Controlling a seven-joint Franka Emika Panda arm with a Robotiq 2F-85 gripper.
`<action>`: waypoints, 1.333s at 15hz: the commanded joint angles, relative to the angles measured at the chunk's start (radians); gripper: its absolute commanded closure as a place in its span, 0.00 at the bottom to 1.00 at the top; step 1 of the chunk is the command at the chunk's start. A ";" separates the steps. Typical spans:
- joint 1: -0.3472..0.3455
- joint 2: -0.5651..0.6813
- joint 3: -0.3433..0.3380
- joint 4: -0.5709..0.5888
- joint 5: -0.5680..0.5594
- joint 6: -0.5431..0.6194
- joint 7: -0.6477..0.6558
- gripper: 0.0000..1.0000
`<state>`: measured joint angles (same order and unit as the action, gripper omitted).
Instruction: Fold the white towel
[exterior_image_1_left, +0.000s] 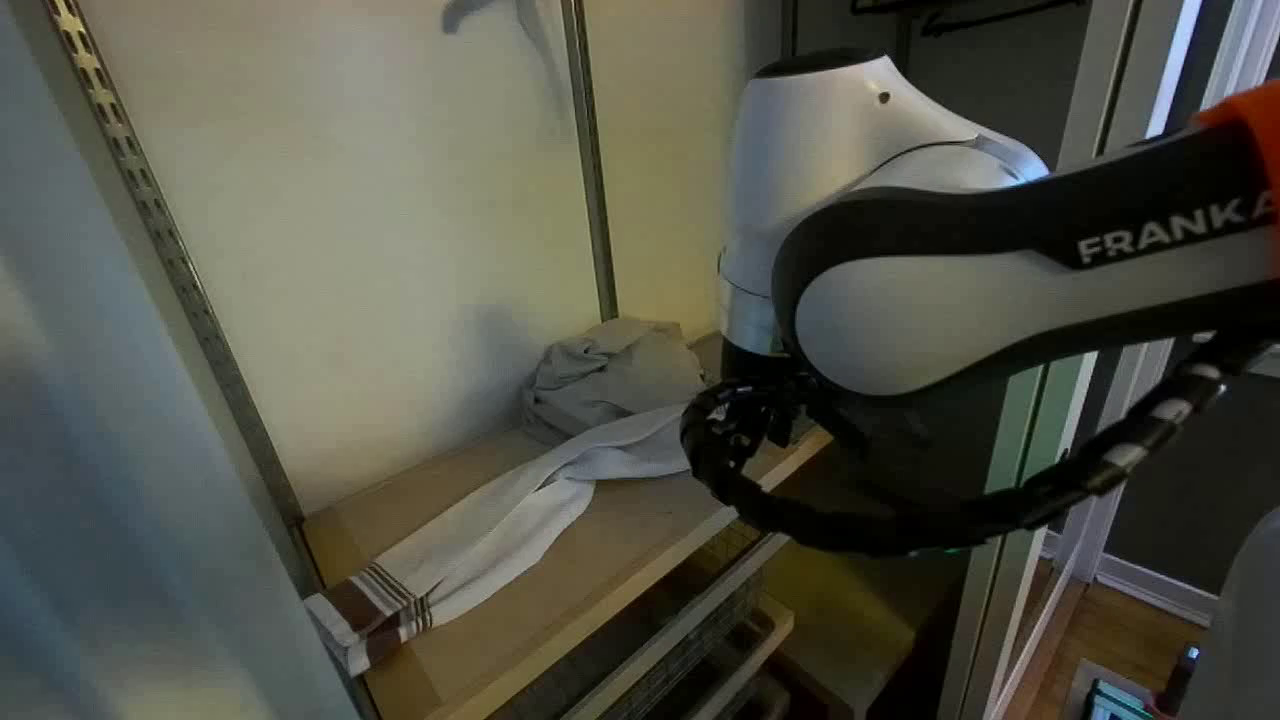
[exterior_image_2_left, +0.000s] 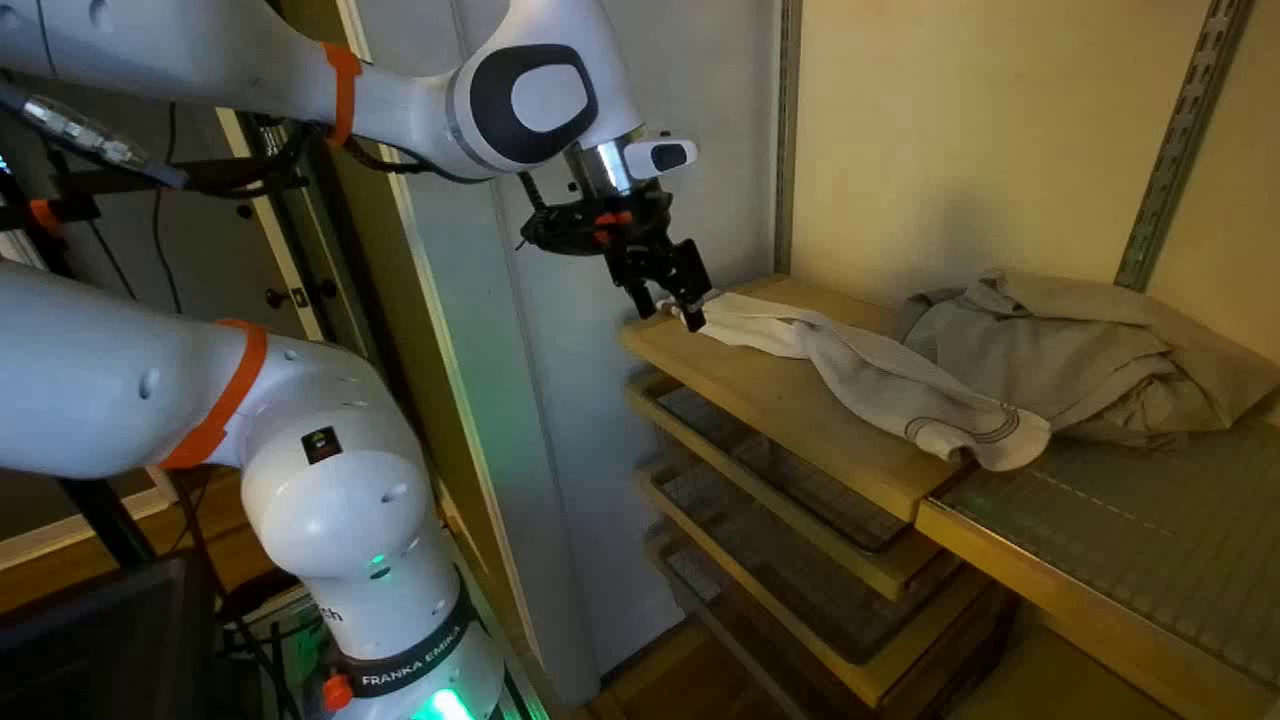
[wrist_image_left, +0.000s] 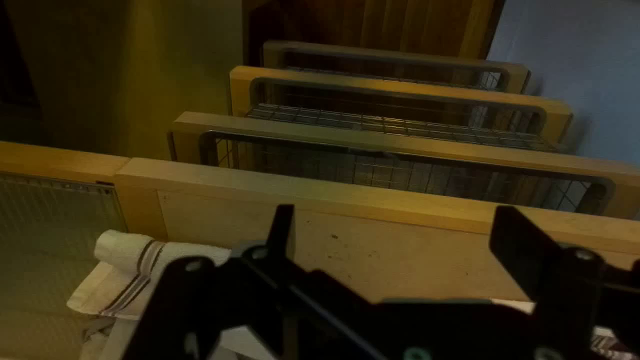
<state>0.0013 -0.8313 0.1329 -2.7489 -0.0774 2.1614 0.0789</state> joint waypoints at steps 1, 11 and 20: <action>0.010 0.001 -0.009 0.003 -0.009 -0.004 0.007 0.00; -0.073 0.198 -0.177 0.119 0.006 0.280 -0.064 0.00; -0.014 0.634 -0.450 0.379 0.345 0.486 -0.284 0.00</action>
<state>-0.0501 -0.3401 -0.2573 -2.4665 0.1442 2.6269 -0.1177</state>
